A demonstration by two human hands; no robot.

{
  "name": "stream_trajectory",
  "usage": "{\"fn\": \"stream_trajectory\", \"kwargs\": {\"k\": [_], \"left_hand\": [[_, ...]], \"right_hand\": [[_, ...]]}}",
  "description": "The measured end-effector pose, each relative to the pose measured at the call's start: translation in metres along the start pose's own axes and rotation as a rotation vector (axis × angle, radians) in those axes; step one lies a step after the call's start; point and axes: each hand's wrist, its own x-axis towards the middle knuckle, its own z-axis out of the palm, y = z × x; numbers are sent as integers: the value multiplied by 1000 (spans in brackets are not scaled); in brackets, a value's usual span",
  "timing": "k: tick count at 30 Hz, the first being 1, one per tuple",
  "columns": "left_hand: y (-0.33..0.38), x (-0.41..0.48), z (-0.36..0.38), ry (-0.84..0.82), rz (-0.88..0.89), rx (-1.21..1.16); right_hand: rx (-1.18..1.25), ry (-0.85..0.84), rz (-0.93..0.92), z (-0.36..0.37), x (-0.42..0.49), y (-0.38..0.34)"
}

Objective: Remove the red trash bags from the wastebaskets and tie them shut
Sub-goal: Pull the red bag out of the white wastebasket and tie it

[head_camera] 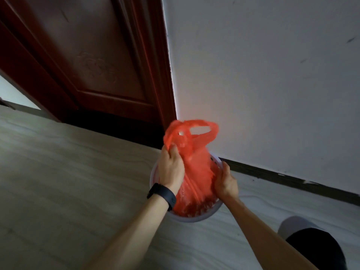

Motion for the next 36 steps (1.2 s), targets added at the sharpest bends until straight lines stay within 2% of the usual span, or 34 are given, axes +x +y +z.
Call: {"fn": "stream_trajectory", "kwargs": {"k": [2,7,13,16,20,24,30,34,36], "left_hand": [[2,7,-3,23,-171,-121],[33,7,-2,61,-391,-441],[71,17,-26,25,-412,-569],[91,23,-39,39,-365,-629],[120,39,-80,77,-325,-779],[136,41,-97,61,-289,-836],[164,48,-138,116,-176,-939],[168,54,-163,201,-133,-963],[165,55,-173,261,-123,-940]], "right_hand": [[-59,-4,-2,-2,-2,-4],[-355,15,-13,-7,-6,-8],[-410,-98,-54,-19,9,-11],[-325,-161,-17,-25,19,-21],[95,-265,123,-31,21,-27],[223,-182,149,-18,16,-31],[0,-51,32,-26,15,-31],[-405,-80,-16,-37,18,-33],[-508,-95,-11,-39,21,-36]]}}
